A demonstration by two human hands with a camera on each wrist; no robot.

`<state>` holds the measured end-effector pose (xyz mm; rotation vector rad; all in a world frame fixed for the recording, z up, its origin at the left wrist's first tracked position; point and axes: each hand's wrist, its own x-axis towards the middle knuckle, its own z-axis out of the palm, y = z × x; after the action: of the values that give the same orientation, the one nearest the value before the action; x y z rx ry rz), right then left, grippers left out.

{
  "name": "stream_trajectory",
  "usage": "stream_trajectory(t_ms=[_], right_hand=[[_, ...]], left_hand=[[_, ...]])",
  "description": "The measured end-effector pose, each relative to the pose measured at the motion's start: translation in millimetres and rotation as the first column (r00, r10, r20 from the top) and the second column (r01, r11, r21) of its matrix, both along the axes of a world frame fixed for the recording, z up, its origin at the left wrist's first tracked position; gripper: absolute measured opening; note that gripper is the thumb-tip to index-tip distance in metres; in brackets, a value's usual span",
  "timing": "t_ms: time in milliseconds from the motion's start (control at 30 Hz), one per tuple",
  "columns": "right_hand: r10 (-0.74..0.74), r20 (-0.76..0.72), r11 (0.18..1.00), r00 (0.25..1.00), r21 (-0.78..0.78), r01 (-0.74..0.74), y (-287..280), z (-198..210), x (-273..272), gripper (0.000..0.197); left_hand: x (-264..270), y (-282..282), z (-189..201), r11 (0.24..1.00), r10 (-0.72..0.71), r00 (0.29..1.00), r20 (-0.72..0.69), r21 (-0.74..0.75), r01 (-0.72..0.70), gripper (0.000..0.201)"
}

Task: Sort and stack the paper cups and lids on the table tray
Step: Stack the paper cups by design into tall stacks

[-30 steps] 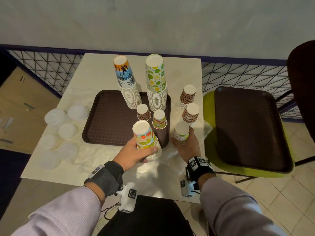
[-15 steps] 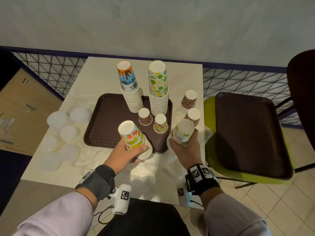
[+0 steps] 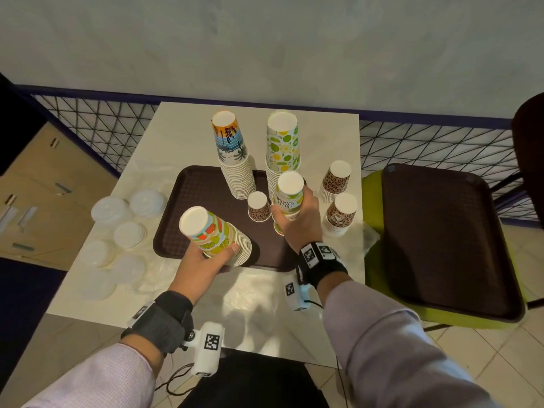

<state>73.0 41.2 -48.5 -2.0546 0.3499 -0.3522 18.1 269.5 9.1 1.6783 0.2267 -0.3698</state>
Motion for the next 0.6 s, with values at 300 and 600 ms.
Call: stream_trajectory(t_ms=[300,600], right_hand=[[0.119,-0.327,0.993,0.937,0.060,-0.105,-5,-47,-1,0.086],[0.066,-0.295,0.997,0.953,0.068,-0.048,-28,-22,-67,0.076]], left_hand=[[12,-10,12,0.999,-0.003,1.000,0.014,-0.035,0.004,0.038],[45,-59,44,0.995,-0.089,0.981,0.171,-0.030,0.095,0.047]])
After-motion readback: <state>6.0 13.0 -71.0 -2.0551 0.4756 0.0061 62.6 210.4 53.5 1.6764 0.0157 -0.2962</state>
